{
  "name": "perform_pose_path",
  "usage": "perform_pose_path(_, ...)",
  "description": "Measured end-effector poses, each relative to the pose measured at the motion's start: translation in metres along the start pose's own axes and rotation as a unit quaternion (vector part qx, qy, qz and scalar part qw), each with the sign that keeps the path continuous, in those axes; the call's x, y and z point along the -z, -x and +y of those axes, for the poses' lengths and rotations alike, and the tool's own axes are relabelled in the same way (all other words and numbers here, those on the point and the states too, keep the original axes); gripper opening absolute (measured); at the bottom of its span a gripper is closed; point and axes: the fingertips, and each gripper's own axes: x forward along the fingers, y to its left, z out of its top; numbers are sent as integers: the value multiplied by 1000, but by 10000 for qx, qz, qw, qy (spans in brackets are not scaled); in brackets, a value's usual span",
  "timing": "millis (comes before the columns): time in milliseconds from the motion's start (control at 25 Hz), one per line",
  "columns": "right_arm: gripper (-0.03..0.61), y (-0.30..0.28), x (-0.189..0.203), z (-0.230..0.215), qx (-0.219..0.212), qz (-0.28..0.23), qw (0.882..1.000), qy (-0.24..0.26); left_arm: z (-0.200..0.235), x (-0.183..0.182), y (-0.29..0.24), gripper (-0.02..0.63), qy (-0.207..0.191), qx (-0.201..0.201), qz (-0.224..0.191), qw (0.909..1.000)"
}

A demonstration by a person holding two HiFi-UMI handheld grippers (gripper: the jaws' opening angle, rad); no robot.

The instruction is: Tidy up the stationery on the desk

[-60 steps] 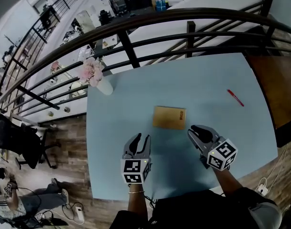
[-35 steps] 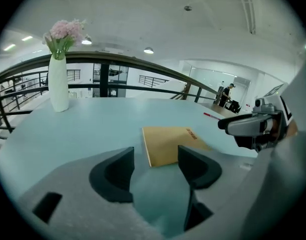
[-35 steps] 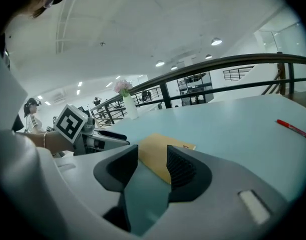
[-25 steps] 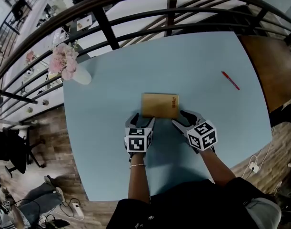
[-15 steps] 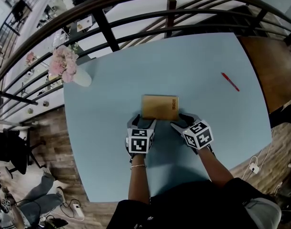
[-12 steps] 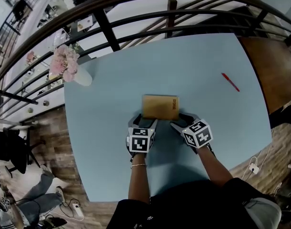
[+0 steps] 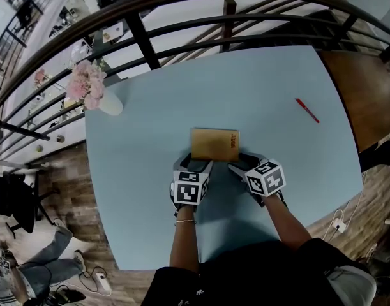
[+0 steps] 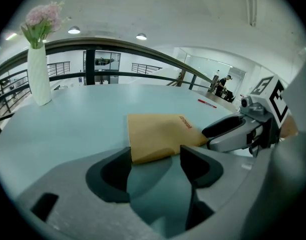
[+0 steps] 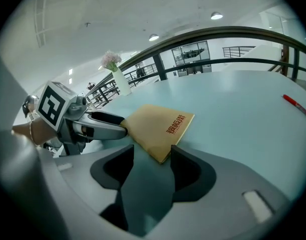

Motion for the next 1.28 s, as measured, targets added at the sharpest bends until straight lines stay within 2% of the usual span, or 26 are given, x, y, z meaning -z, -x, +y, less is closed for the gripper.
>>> perform_pose_path(160, 235, 6, 9, 3, -50, 4, 9999, -113, -5, 4, 1, 299, 47, 123, 25, 9999)
perform_pose_path(720, 221, 33, 43, 12, -41, -21, 9991, -413, -33, 19, 2, 299, -383, 296, 240, 9985)
perform_pose_path(1040, 221, 48, 61, 24, -259, 160, 9988, -394, -45, 29, 10, 299, -558, 356, 389, 9970)
perform_pose_path(1280, 221, 53, 68, 30, -368, 221, 9987, -258, -49, 33, 12, 299, -554, 348, 332, 9973)
